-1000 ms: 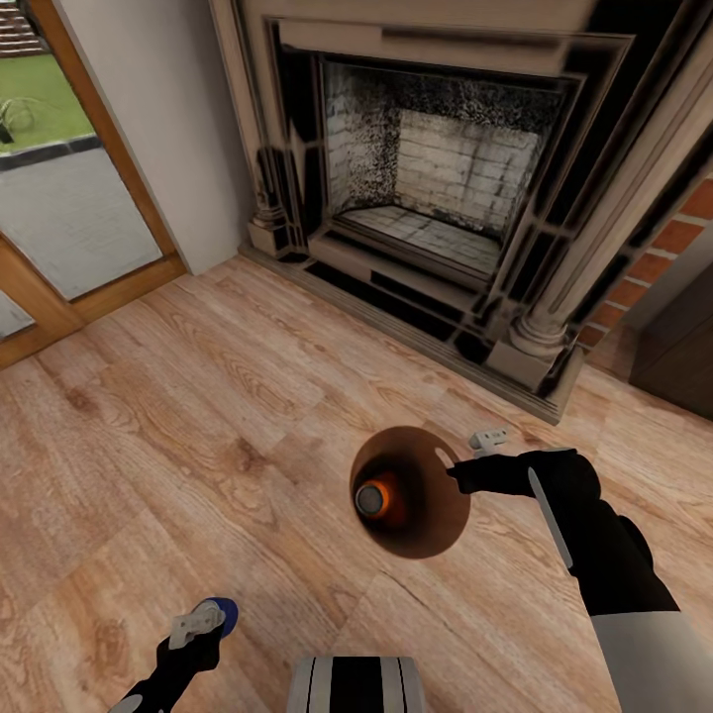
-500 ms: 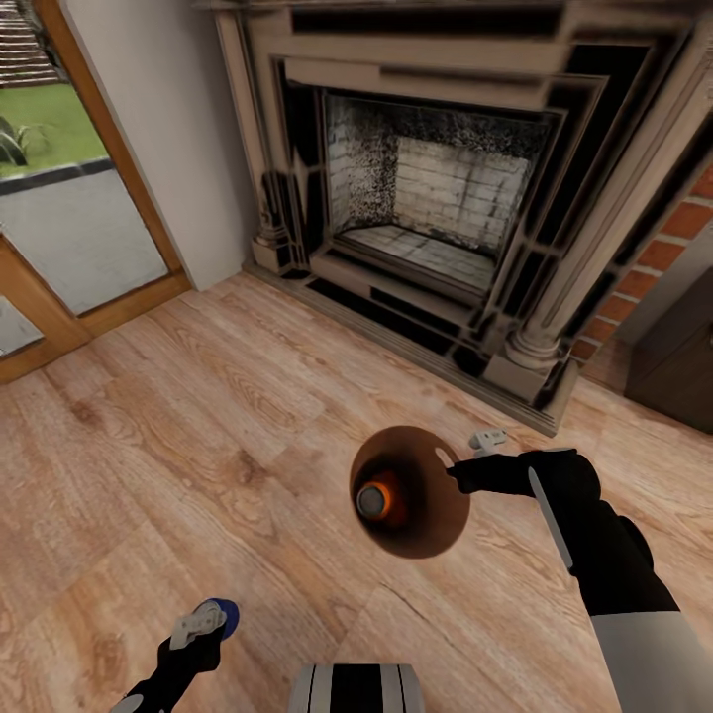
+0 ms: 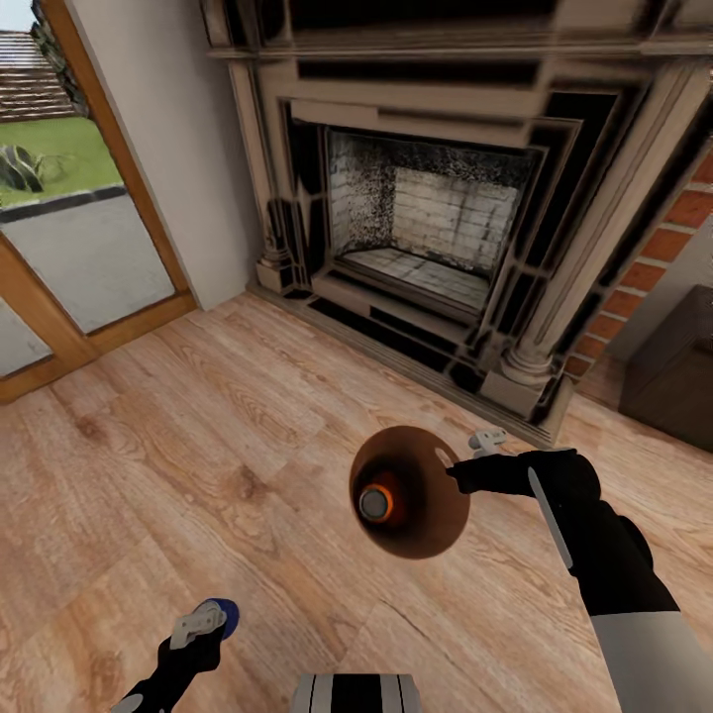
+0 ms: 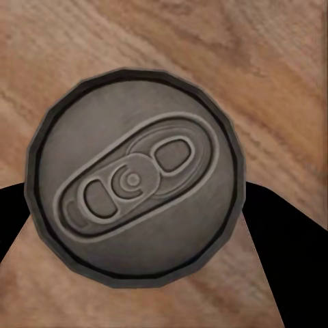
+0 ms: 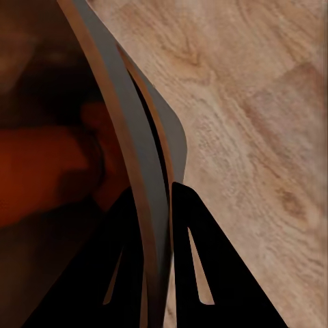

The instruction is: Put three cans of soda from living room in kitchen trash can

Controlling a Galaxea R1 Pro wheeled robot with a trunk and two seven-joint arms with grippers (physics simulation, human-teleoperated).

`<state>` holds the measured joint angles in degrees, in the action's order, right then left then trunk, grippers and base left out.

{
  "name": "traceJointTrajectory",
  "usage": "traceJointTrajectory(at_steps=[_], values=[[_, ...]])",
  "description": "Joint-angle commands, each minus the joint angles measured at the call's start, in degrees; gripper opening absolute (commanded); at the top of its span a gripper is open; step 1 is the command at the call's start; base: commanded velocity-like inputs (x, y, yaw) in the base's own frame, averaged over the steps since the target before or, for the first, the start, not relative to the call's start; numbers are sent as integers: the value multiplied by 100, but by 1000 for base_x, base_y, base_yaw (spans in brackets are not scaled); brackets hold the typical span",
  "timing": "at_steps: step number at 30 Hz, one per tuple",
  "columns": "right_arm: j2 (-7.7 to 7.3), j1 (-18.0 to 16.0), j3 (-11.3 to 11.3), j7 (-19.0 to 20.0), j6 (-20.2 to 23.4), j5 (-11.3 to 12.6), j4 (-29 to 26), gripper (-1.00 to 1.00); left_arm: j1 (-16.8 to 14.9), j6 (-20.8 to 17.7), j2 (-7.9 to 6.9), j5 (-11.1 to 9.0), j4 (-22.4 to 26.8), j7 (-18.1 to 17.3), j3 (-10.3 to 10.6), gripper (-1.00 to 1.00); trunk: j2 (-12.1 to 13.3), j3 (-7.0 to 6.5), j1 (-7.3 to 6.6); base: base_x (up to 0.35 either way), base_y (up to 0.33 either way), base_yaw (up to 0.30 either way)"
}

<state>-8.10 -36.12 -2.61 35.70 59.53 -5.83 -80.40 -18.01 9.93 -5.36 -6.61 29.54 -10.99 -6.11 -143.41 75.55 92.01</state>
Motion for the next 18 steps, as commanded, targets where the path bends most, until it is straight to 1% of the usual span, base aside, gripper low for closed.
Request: traceJointTrajectory(at_steps=[1,8,9,10,12,13,16,18], values=[[-2,-1,1,42,47,180,0,-100,0,-1,-2,1,-1,-8,2,-100,1,-23,-3,0,0,0],[-6,2,-7,84,47,195,7,-100,0,-101,-42,-27,46,-98,0,-100,11,-178,-21,0,0,0],[-8,5,-14,225,47,194,20,-100,0,-237,-55,-51,73,-217,-11,-100,12,-200,-23,0,0,0],[-12,15,-21,410,47,188,28,-100,-14,-394,-69,-64,164,-443,-28,-100,13,-223,-26,0,0,0],[-13,38,-29,505,47,185,30,-100,-28,-501,-107,-72,302,-622,-38,-100,16,-267,-31,0,0,0],[-18,59,-35,571,47,186,31,-100,-37,-685,-171,-77,516,-788,-45,-100,17,-289,-34,0,0,0],[-24,77,-42,640,47,185,34,-100,-41,-1150,-271,-82,1016,-1007,-54,-100,136,-343,-99,0,0,0],[-39,88,-80,736,47,183,60,-100,-36,-1869,-396,-88,1940,-1277,-69,-100,217,-379,-143,0,0,0]])
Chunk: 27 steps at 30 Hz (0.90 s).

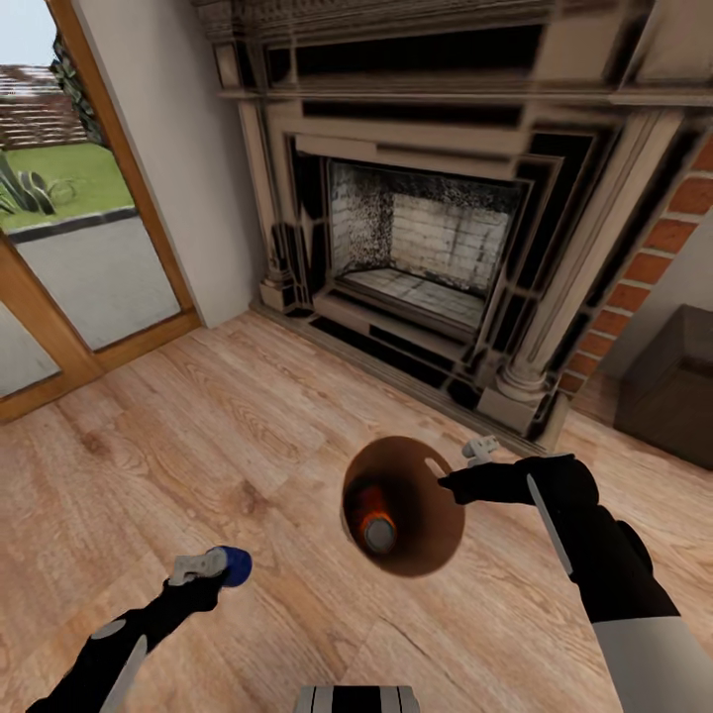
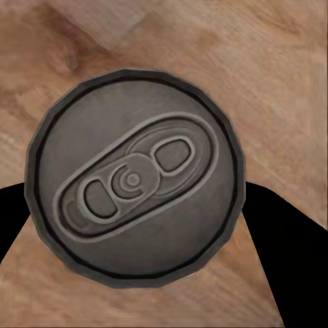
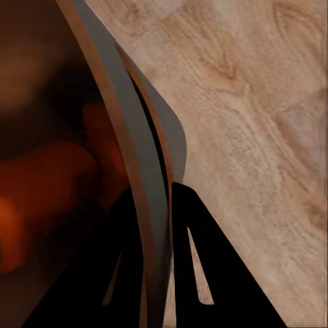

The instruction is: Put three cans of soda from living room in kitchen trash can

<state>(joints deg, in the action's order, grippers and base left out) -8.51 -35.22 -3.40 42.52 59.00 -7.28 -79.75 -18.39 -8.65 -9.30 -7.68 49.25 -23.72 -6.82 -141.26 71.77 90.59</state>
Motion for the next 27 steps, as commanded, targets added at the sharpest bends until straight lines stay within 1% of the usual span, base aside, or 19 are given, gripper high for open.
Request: traceJointTrajectory(at_steps=[1,2,3,5,6,7,9,11,12,14,16,17,19,20,23,24,25,26,27], values=[[-8,-2,-22,167,100,326,8,-100,1,-568,-97,4,687,-187,-12,-100,42,-19,-23,0,0,0],[-9,-2,-27,211,100,325,11,-100,-3,-757,-129,-6,917,-234,-28,-100,82,-36,-45,0,0,0],[-9,-4,-34,300,100,325,14,-100,-10,-1126,-191,-33,1366,-305,-96,-100,122,-54,-67,0,0,0],[-10,-7,-38,376,100,324,17,-100,-15,-1457,-261,-69,1804,-351,-218,-100,202,-90,-110,0,0,0],[-10,-8,-40,409,100,324,18,-100,-17,-1613,-295,-88,2020,-370,-293,-100,242,-108,-132,0,0,0],[-10,-11,-41,463,100,324,20,-100,-19,-1917,-353,-128,2429,-407,-441,-100,282,-126,-154,0,0,0],[-10,-20,-41,514,100,324,30,-100,-32,-2370,-412,-167,2962,-469,-595,-100,362,-162,-198,0,0,0],[-10,-28,-64,534,100,324,66,-100,-72,-2657,-458,-181,3261,-532,-655,-100,443,-198,-242,0,0,0],[-10,-38,-106,551,100,324,174,-100,-193,-2942,-512,-191,3487,-619,-692,-100,483,-216,-264,0,0,0],[-7,-59,-154,562,100,324,375,-100,-396,-3256,-564,-200,3635,-747,-717,-100,563,-252,-308,0,0,0],[-5,-123,-203,569,100,322,635,-100,-661,-3603,-602,-209,3727,-920,-730,-100,643,-288,-352,0,0,0],[-2,-228,-256,574,100,320,916,-100,-945,-3951,-626,-211,3788,-1128,-731,-100,683,-306,-374,0,0,0],[3,-364,-327,577,100,310,1204,-100,-1243,-4266,-645,-213,3830,-1341,-721,-100,763,-342,-418,0,0,0],[10,-522,-404,579,100,302,1494,-100,-1576,-4547,-657,-211,3856,-1540,-709,-100,804,-360,-440,0,0,0],[17,-798,-502,580,100,296,1974,-100,-2172,-4911,-667,-187,3862,-1756,-694,-100,924,-413,-506,0,0,0],[20,-1004,-562,581,100,290,2331,-100,-2590,-5073,-671,-172,3838,-1842,-643,-100,964,-431,-528,0,0,0],[21,-1113,-592,581,100,288,2508,-100,-2785,-5134,-673,-167,3814,-1873,-579,-100,1004,-449,-550,0,0,0],[21,-1331,-657,581,100,285,2839,-100,-3142,-5135,-670,-159,3726,-1917,-331,-100,1044,-467,-572,0,0,0],[20,-1434,-692,582,100,284,2984,-100,-3301,-5135,-666,-158,3664,-1933,-154,-100,1084,-485,-594,0,0,0]])
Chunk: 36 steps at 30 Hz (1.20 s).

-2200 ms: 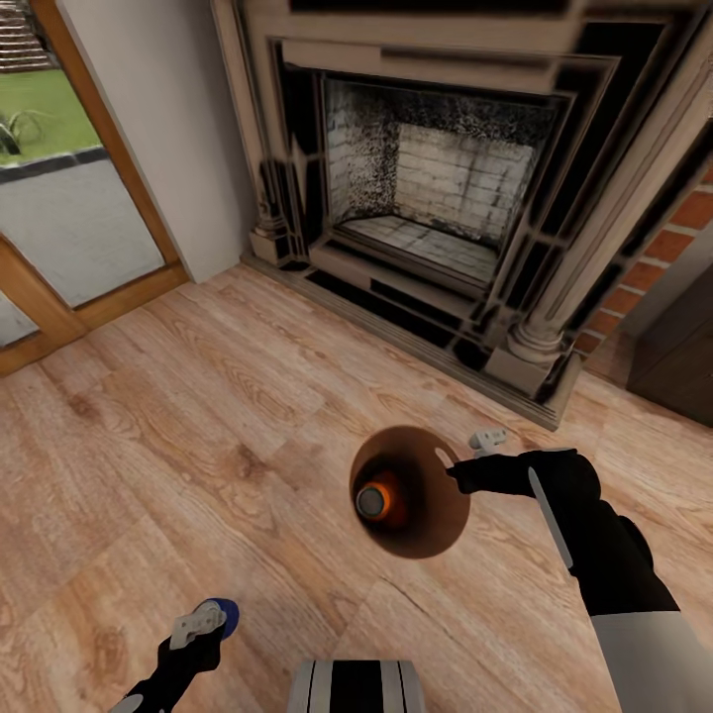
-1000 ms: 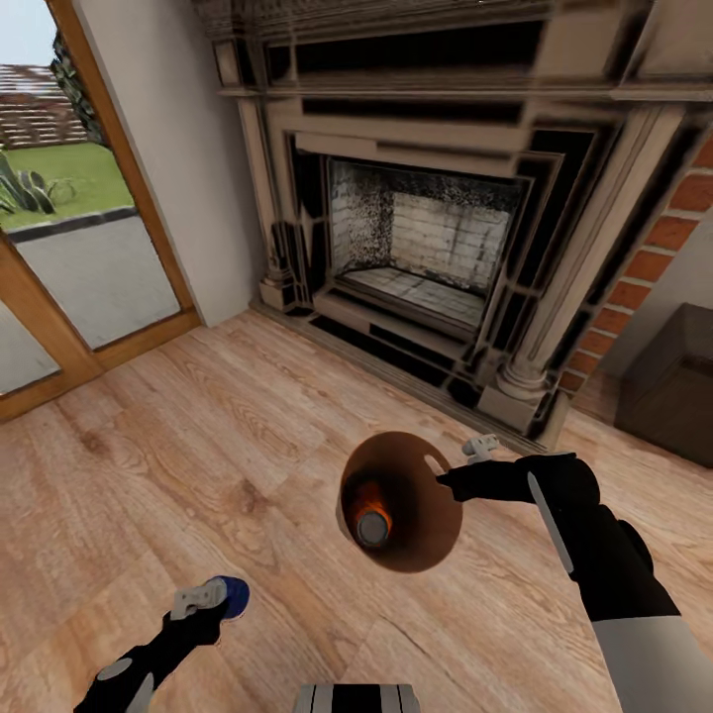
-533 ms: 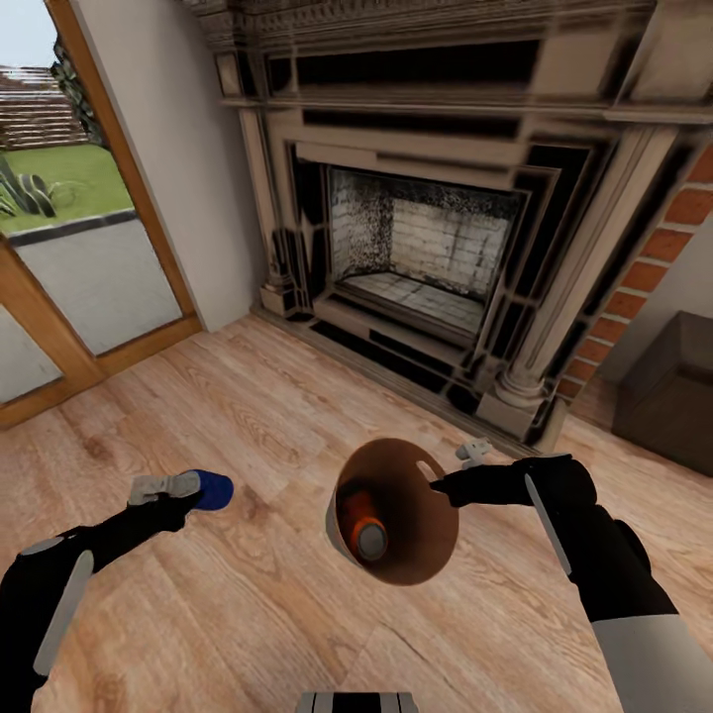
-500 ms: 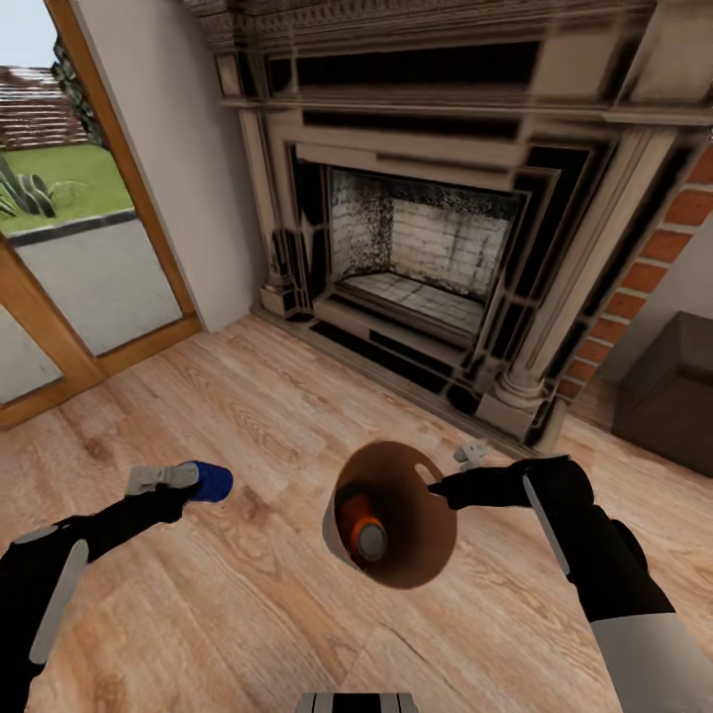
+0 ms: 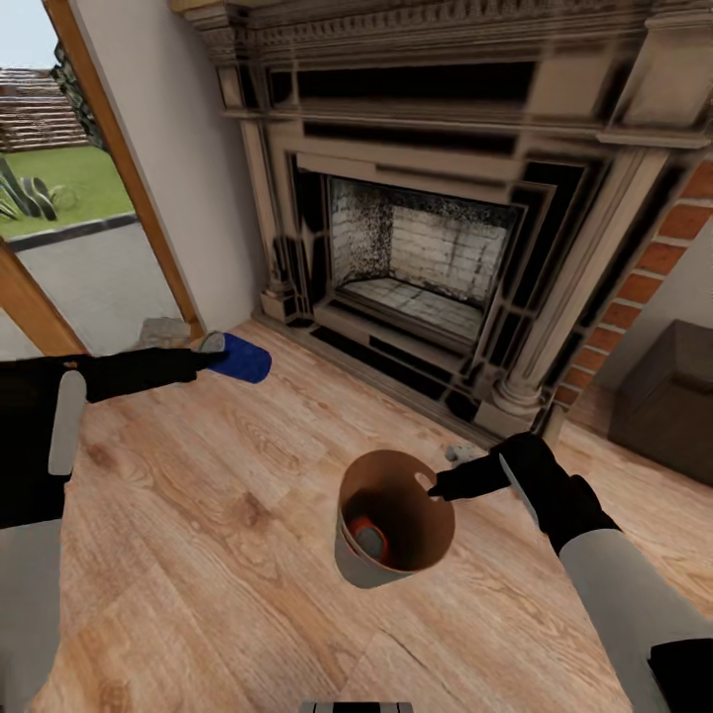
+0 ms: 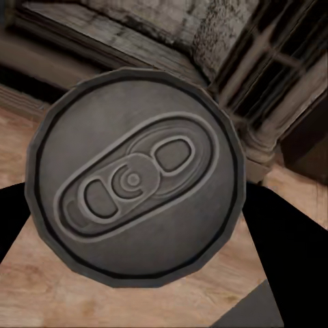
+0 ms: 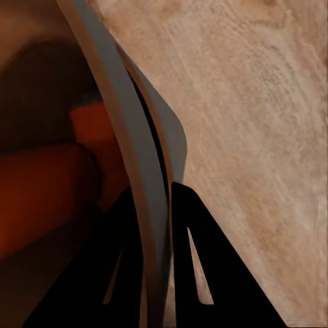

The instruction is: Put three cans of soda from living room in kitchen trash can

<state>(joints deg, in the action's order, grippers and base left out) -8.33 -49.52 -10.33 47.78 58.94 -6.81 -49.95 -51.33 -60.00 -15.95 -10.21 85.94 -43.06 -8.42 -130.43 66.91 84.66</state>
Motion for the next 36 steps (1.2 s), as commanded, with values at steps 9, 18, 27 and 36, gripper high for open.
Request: traceJointTrajectory(at_steps=[9,18,27,36], values=[[62,-993,-345,50,106,227,1361,-100,-1364,0,162,91,-1284,-329,2147,-100,362,-161,-198,0,0,0],[433,-1539,-774,-13,106,182,2168,-100,-1587,0,640,135,-2112,-406,3189,-100,723,-323,-396,0,0,0],[509,-1639,-807,-233,-51,-740,2284,-100,-1535,66,719,112,-2100,-420,3482,-100,842,-376,-461,0,0,0],[509,-1639,-807,-233,-476,-2082,2284,-100,-1535,66,719,112,-2100,-420,3482,-100,842,-376,-461,0,0,0]])
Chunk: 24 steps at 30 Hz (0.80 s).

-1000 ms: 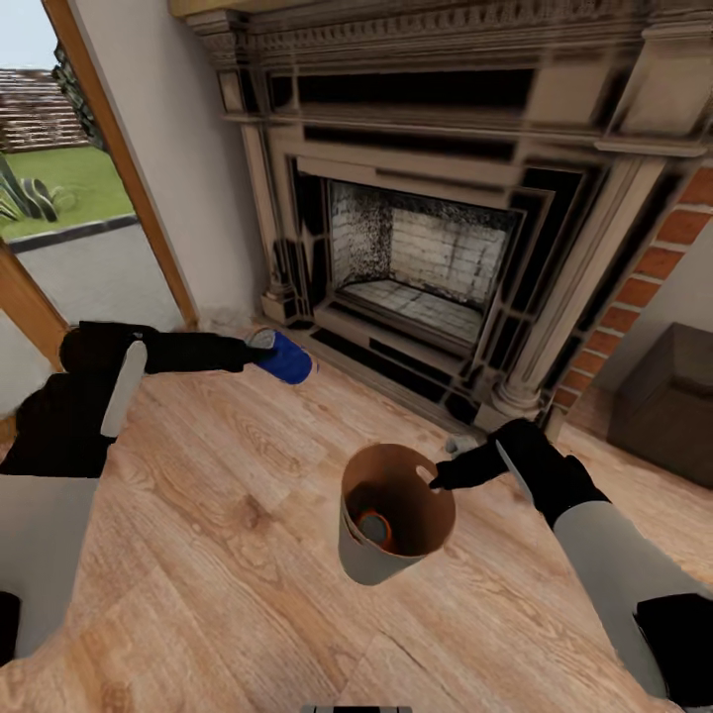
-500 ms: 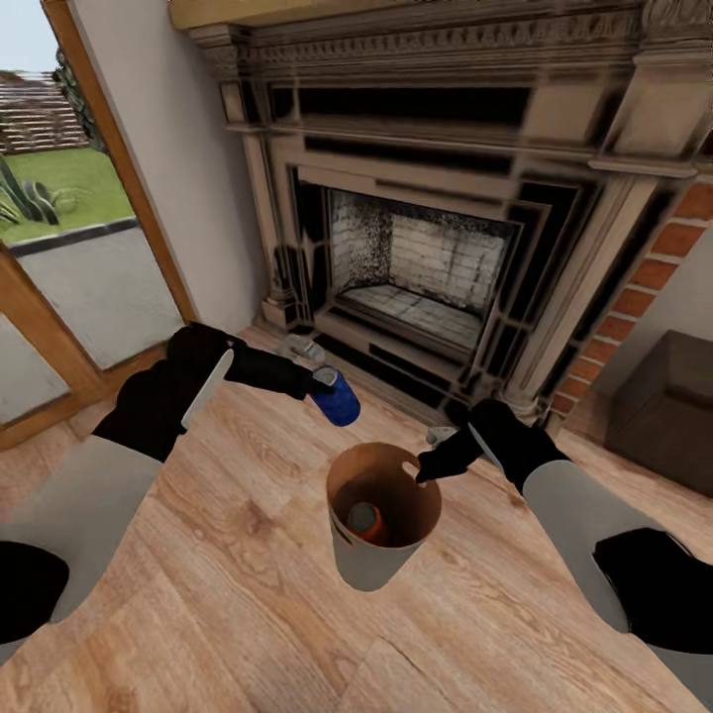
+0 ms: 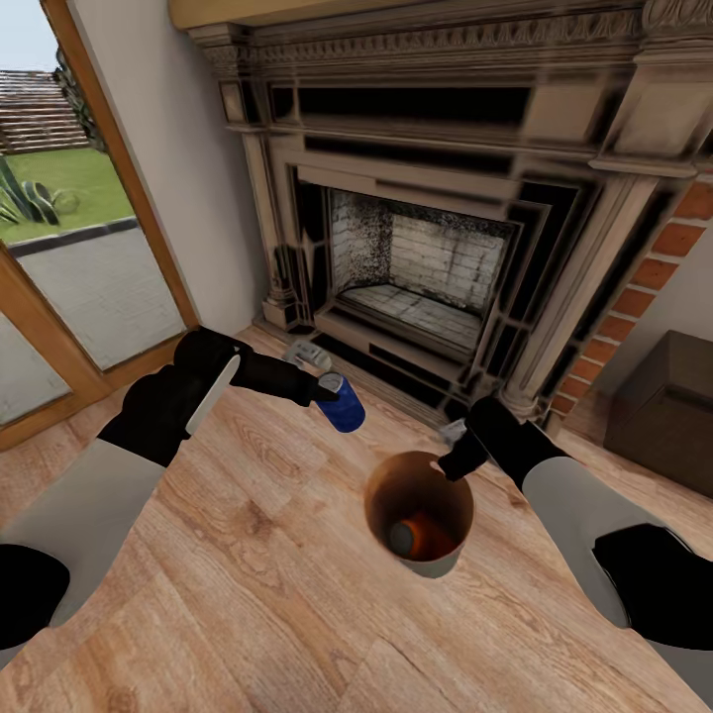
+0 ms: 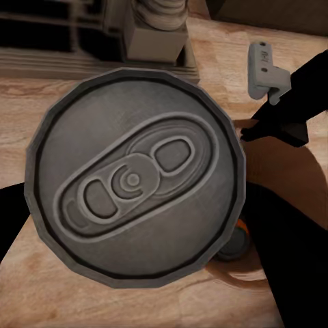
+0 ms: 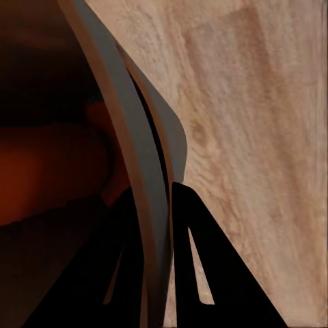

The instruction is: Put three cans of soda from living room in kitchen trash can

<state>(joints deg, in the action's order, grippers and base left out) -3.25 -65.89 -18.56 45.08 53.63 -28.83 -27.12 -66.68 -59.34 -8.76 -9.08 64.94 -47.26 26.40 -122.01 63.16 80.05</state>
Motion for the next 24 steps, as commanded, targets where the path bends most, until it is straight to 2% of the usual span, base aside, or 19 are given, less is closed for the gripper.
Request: traceJointTrajectory(at_steps=[1,6,14,15,16,18,24], values=[[1,-2,15,38,29,30,1,-100,0,0,0,-1,0,0,0,-100,0,-1,0,0,0,0],[1,-2,15,38,-54,-311,1,-100,0,0,0,-1,0,0,0,-100,0,-1,0,0,0,0],[-51,73,-116,126,-63,-611,-64,-100,-224,-66,-90,-37,109,-260,-251,-100,0,-1,0,0,0,0],[-52,74,-117,173,637,1757,-64,-100,-226,-66,-90,-38,110,-1226,-326,-100,0,-1,0,0,0,0],[-52,75,-120,175,637,1753,-65,-100,-228,-66,-95,-39,113,-1410,-340,-100,0,-1,0,0,0,0],[-53,76,-117,176,637,1751,-65,-100,-230,-66,-94,-40,114,-1566,-347,-100,0,-1,0,0,0,0],[-53,69,-100,177,637,1749,-58,-100,-231,-66,-96,-38,118,-1864,-344,-100,0,-1,0,0,0,0]])
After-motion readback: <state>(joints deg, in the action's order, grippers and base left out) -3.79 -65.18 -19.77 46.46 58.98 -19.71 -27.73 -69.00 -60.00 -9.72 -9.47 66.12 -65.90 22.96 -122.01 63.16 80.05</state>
